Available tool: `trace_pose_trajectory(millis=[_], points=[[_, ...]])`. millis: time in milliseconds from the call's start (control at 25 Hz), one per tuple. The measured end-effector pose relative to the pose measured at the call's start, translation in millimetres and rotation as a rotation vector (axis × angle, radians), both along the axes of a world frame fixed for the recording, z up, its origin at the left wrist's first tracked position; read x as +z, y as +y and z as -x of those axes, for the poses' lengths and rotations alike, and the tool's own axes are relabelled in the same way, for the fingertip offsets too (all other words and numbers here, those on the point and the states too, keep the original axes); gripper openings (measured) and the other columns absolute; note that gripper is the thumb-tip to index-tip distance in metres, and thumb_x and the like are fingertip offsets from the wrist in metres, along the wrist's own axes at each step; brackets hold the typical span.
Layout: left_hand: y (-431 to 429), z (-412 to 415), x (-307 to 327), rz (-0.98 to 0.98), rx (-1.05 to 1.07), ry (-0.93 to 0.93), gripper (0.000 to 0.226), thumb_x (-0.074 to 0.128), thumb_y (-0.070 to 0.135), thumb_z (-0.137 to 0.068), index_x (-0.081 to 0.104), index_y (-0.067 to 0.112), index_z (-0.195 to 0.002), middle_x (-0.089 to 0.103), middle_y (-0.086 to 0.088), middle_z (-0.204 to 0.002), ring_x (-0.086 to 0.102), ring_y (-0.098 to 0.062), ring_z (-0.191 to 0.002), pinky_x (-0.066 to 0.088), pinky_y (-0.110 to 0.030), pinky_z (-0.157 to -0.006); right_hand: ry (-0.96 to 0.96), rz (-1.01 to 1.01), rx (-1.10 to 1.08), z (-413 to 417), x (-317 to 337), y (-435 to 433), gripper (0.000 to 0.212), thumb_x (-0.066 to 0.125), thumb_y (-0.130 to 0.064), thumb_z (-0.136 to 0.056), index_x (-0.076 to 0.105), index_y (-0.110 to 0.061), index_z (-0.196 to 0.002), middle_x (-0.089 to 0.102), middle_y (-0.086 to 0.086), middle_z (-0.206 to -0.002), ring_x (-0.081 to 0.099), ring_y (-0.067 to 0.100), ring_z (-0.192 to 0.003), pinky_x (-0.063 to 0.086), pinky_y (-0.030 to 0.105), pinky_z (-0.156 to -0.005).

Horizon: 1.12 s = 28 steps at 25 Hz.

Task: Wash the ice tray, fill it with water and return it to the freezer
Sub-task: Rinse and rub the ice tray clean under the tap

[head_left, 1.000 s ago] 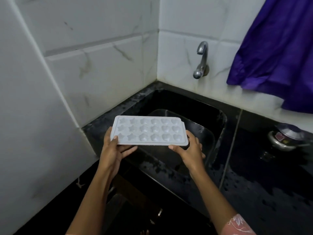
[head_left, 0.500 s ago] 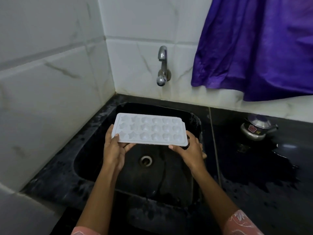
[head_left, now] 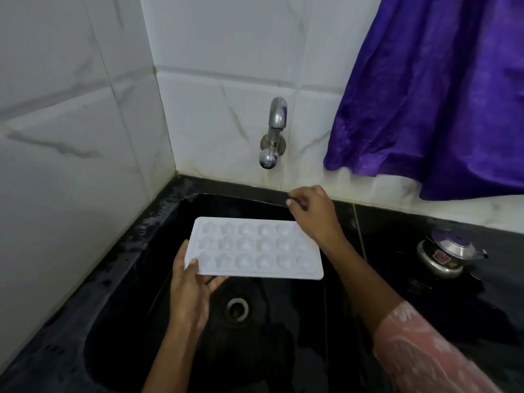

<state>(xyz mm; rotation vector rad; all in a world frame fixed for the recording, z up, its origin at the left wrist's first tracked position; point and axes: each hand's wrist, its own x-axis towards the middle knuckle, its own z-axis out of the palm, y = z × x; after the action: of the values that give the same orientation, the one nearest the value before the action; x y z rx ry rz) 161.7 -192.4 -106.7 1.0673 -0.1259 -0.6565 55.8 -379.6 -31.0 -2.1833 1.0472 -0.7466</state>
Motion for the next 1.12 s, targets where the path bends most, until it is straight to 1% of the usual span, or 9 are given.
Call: trace_pose_trajectory(millis=[80, 200, 240, 320, 480, 640, 840, 960, 1120], points=[[-5, -6, -3, -0.019, -0.001, 0.007, 0.041, 0.035, 0.013, -0.099, 0.037, 0.027, -0.137, 0.062, 0.005, -0.112, 0.065, -0.017, -0.095, 0.057, -0.031, -0.063, 0.153, 0.080, 0.095, -39, 10, -21, 0.044, 0.059, -0.018, -0.089, 0.047, -0.013, -0.132, 0.042, 0.010, -0.132, 0.047, 0.028, -0.118, 0.040, 0.031, -0.098], [-16, -14, -7, -0.042, 0.002, 0.013, 0.038, 0.035, 0.013, -0.099, 0.041, 0.031, -0.133, 0.063, 0.007, -0.110, 0.066, -0.014, -0.092, 0.052, -0.033, -0.067, 0.440, 0.389, 0.102, -84, 9, -49, 0.078, 0.066, -0.021, -0.084, 0.018, -0.026, -0.146, 0.018, 0.009, -0.151, 0.036, 0.035, -0.126, 0.041, 0.044, -0.097], [-20, -17, -8, -0.048, 0.003, 0.018, 0.037, 0.035, 0.013, -0.099, 0.042, 0.031, -0.131, 0.064, 0.008, -0.108, 0.067, -0.014, -0.092, 0.053, -0.033, -0.066, 0.540, 0.463, 0.095, -93, 7, -58, 0.085, 0.069, -0.022, -0.082, 0.014, -0.027, -0.147, 0.013, 0.009, -0.153, 0.036, 0.037, -0.126, 0.042, 0.046, -0.096], [-26, -21, -11, -0.050, 0.005, 0.041, 0.036, 0.036, 0.013, -0.099, 0.044, 0.032, -0.129, 0.064, 0.008, -0.107, 0.067, -0.014, -0.092, 0.055, -0.030, -0.063, 0.635, 0.544, 0.110, -106, 3, -72, 0.081, 0.071, -0.018, -0.080, 0.021, -0.021, -0.144, 0.014, 0.012, -0.152, 0.042, 0.037, -0.121, 0.046, 0.043, -0.089], [-40, -29, -22, -0.037, 0.013, 0.102, 0.037, 0.037, 0.012, -0.098, 0.045, 0.031, -0.129, 0.064, 0.005, -0.109, 0.067, -0.017, -0.094, 0.057, -0.029, -0.059, 0.603, 0.702, 0.169, -118, -3, -88, 0.056, 0.063, 0.008, -0.078, 0.041, -0.005, -0.128, 0.030, 0.017, -0.145, 0.055, 0.033, -0.102, 0.048, 0.035, -0.079], [-52, -32, -28, -0.044, -0.006, 0.091, 0.040, 0.037, 0.012, -0.098, 0.040, 0.027, -0.135, 0.063, 0.006, -0.110, 0.068, -0.013, -0.089, 0.057, -0.027, -0.058, 0.555, 0.809, 0.229, -116, 3, -93, 0.050, 0.062, 0.018, -0.071, 0.053, 0.003, -0.117, 0.052, 0.022, -0.125, 0.059, 0.039, -0.090, 0.048, 0.039, -0.072], [-58, -32, -31, -0.029, -0.009, 0.104, 0.040, 0.036, 0.010, -0.098, 0.040, 0.027, -0.134, 0.063, 0.006, -0.109, 0.069, -0.011, -0.086, 0.057, -0.028, -0.058, 0.606, 0.798, 0.275, -118, 5, -95, 0.049, 0.052, 0.015, -0.080, 0.047, 0.001, -0.127, 0.046, 0.020, -0.133, 0.053, 0.042, -0.102, 0.045, 0.042, -0.082], [-59, -34, -31, -0.012, -0.003, 0.120, 0.040, 0.035, 0.010, -0.099, 0.040, 0.028, -0.134, 0.063, 0.005, -0.111, 0.068, -0.014, -0.090, 0.057, -0.029, -0.058, 0.633, 0.750, 0.297, -118, 8, -102, 0.048, 0.046, 0.007, -0.088, 0.043, -0.007, -0.133, 0.041, 0.013, -0.139, 0.051, 0.038, -0.109, 0.044, 0.040, -0.086], [-61, -37, -30, 0.017, 0.002, 0.142, 0.040, 0.035, 0.010, -0.099, 0.041, 0.027, -0.134, 0.062, 0.004, -0.112, 0.067, -0.016, -0.093, 0.058, -0.031, -0.059, 0.675, 0.732, 0.345, -109, 3, -113, 0.069, 0.055, 0.003, -0.087, 0.024, -0.017, -0.145, 0.023, 0.007, -0.153, 0.051, 0.037, -0.114, 0.047, 0.043, -0.092]])
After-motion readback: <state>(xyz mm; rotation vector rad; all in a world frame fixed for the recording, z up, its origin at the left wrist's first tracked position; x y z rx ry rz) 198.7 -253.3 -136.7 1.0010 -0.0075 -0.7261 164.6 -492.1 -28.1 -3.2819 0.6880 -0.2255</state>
